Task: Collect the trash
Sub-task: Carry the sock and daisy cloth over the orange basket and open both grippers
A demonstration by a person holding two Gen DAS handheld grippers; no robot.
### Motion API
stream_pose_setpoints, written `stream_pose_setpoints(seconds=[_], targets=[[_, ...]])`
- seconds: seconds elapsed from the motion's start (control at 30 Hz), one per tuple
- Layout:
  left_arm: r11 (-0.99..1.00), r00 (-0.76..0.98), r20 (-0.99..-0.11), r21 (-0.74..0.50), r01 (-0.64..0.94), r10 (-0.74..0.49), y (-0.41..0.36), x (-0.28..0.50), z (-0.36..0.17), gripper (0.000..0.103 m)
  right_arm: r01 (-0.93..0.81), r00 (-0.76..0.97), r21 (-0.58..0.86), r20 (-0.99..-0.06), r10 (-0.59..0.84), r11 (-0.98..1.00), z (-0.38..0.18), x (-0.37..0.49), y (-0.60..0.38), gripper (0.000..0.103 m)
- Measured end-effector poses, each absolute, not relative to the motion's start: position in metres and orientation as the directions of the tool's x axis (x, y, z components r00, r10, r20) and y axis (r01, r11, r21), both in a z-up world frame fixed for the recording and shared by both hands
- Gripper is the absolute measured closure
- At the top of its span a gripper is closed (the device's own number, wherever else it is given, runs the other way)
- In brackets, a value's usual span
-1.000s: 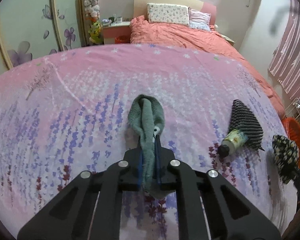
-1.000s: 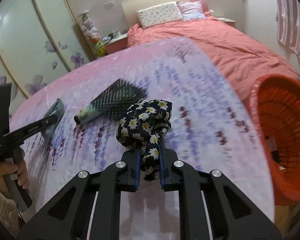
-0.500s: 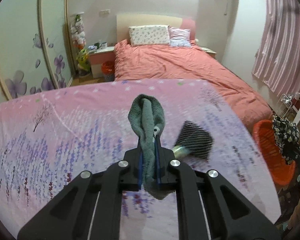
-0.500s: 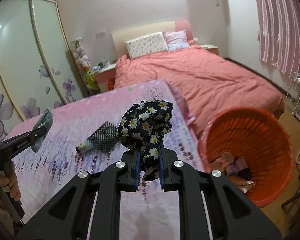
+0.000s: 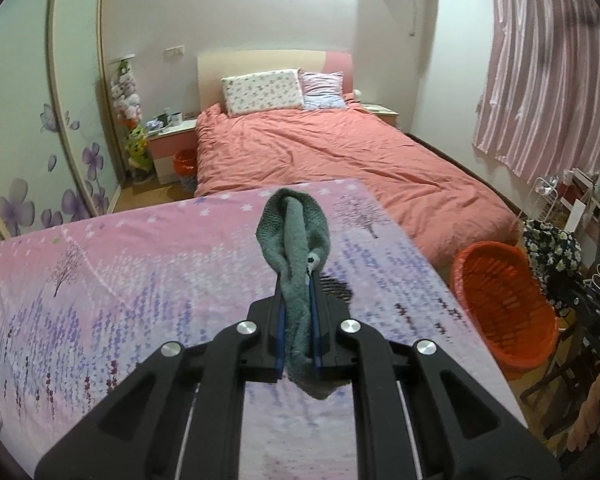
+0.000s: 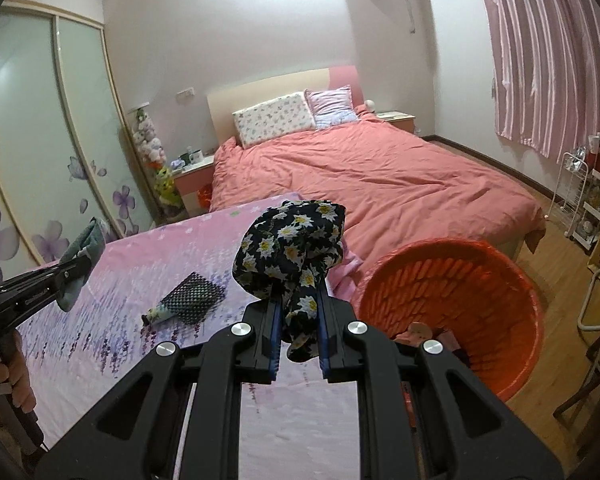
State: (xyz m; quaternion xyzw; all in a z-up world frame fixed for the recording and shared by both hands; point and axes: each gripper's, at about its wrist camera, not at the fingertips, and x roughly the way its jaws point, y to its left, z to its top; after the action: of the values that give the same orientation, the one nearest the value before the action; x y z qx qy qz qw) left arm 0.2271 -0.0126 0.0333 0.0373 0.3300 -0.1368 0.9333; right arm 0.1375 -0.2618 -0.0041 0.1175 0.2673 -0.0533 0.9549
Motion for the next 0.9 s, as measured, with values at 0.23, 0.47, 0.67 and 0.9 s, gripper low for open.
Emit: stream_pose_setpoints(seconds=[0.23, 0.47, 0.67, 0.9], targets=[[0.94, 0.737, -0.618, -0.011, 0.34, -0.274, -0.045, 0.218, 0.038, 0.092, 0.193, 0.856, 0.206, -0.514, -0.062, 0.959, -0.005, 0.13, -0.278, 0.088], [0.911, 0.706, -0.62, -0.034, 0.411, -0.342, -0.085, 0.212, 0.035, 0.092, 0.229, 0.856, 0.21, -0.509, -0.094, 0.951, -0.01, 0.125, -0.3, 0.088], [0.858, 0.646, -0.617, -0.095, 0.506, -0.449, -0.135, 0.208, 0.029, 0.092, 0.304, 0.842, 0.239, -0.521, -0.142, 0.922, -0.018, 0.125, -0.337, 0.088], [0.78, 0.544, -0.64, -0.143, 0.61, -0.543, -0.215, 0.209, 0.006, 0.091, 0.361, 0.818, 0.28, -0.553, -0.158, 0.89, -0.034, 0.133, -0.378, 0.087]])
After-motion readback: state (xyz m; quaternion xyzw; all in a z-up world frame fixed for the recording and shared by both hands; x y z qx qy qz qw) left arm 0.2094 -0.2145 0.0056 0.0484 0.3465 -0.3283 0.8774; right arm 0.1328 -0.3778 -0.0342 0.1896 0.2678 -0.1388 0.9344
